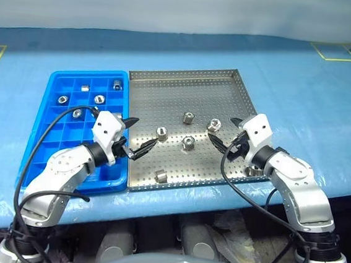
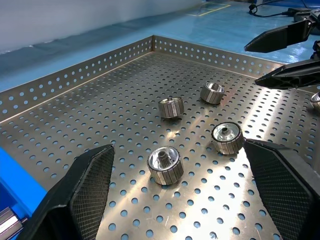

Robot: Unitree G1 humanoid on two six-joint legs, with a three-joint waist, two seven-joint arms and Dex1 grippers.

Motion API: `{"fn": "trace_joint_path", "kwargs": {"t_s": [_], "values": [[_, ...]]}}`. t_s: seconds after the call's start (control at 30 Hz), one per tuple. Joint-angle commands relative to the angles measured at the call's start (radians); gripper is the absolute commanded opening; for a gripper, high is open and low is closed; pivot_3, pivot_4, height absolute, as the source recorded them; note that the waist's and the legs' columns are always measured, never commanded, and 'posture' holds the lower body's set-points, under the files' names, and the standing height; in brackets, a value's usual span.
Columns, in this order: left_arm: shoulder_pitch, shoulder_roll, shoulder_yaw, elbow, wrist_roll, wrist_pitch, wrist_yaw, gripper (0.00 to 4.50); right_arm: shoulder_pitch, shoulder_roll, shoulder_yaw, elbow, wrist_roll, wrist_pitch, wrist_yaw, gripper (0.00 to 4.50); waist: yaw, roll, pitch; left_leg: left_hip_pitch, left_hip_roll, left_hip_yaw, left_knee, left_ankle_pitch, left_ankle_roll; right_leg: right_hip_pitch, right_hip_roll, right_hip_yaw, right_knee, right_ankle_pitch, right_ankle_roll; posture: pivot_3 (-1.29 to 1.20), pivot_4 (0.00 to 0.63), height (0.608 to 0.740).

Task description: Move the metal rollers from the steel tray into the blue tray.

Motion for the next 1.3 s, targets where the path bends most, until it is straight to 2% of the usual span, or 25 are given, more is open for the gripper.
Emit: {"fn": "trace_joint_path", "kwargs": {"t_s": [0.03,0.43,0.57,0.97,1.3], "values": [[-0.016,-0.007,-0.011,0.000,0.008,-0.027,-0.006,4.50,-0.009,-0.012,-0.016,-0.040,0.012,-0.003,0.013,4.47,-0.003,0.000,0.000,0.000,0.000,0.000,0.000,0.000,0.000,0.000,0.000,0.000,0.000,0.000,0.000,-0.24,0.150,0.740],[-0.033,-0.015,-0.031,0.031,0.025,-0.029,-0.004,4.50,-0.007,-0.006,-0.010,-0.042,0.013,-0.009,0.012,4.47,-0.016,0.000,0.000,0.000,0.000,0.000,0.000,0.000,0.000,0.000,0.000,0.000,0.000,0.000,0.001,-0.25,0.150,0.740],[-0.056,-0.030,-0.047,0.052,0.064,-0.004,0.041,4.50,-0.006,0.003,-0.001,-0.034,0.004,-0.017,0.005,4.47,-0.019,0.000,0.000,0.000,0.000,0.000,0.000,0.000,0.000,0.000,0.000,0.001,0.000,0.001,0.001,-0.24,0.150,0.740],[-0.167,-0.132,-0.163,0.075,0.161,0.176,0.197,4.50,0.015,0.010,0.006,-0.052,-0.009,-0.022,-0.002,4.47,-0.022,0.000,0.000,0.000,-0.001,0.001,0.000,0.000,0.001,0.000,0.000,0.002,0.000,0.003,-0.001,-0.27,0.150,0.740],[-0.211,-0.133,-0.186,0.068,0.203,0.386,0.263,4.50,0.026,0.007,-0.015,-0.066,-0.011,-0.023,-0.017,4.47,-0.053,0.000,0.000,0.001,-0.001,0.002,0.000,0.000,0.001,0.000,0.000,0.003,0.000,0.001,0.004,-0.28,0.150,0.740]]}}
